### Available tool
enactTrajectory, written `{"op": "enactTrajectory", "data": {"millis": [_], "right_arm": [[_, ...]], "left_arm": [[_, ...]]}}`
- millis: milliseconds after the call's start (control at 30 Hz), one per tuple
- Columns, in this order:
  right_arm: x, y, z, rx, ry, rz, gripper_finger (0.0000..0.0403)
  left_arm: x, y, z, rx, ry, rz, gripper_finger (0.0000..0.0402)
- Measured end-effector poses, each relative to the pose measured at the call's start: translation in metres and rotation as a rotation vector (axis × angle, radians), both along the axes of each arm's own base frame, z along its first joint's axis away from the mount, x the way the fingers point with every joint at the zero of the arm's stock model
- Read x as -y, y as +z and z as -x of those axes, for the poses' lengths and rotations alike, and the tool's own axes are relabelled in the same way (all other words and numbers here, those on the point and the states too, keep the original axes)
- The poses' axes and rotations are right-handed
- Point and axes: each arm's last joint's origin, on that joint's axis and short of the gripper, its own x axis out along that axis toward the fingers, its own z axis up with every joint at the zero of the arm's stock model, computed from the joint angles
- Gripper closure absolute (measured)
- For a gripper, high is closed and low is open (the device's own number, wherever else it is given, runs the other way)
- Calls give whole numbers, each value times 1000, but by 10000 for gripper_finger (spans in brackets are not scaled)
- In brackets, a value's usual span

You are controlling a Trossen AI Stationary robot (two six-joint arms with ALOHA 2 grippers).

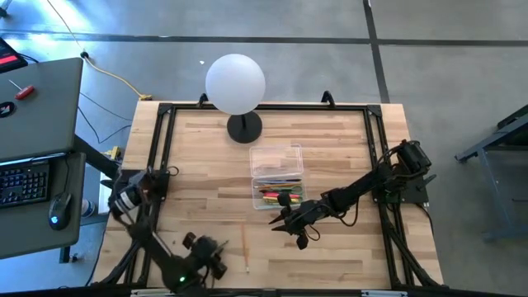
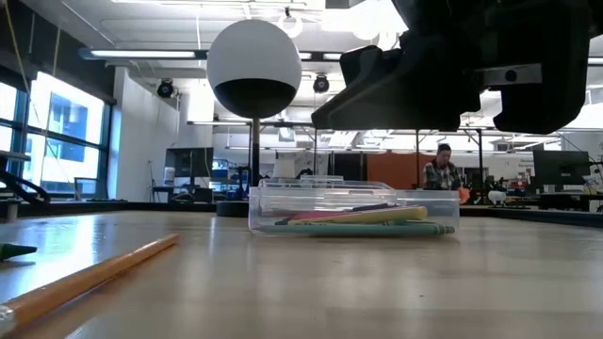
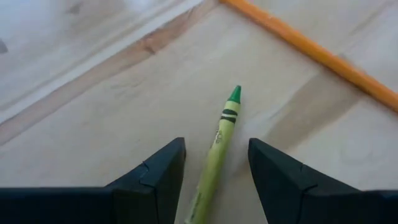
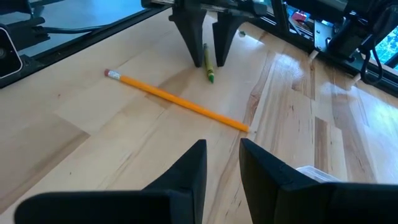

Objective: Pick & place school supplies into a supply box
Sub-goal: Put the light green crayon into the transparent supply box

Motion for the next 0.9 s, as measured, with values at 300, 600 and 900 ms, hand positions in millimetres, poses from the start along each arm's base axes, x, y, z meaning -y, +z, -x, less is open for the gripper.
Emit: {"op": "enactTrajectory", "data": {"millis": [300, 600, 900], "right_arm": [[0, 0, 0, 0, 0, 0, 329], [0, 0, 0, 1, 0, 1, 329], [0, 1, 0, 8, 1, 0, 329]], "left_arm": [[10, -65, 36, 276, -70, -208, 188], [5, -68, 42, 234, -81, -276, 188], [3, -71, 33, 229, -113, -307, 235]]}}
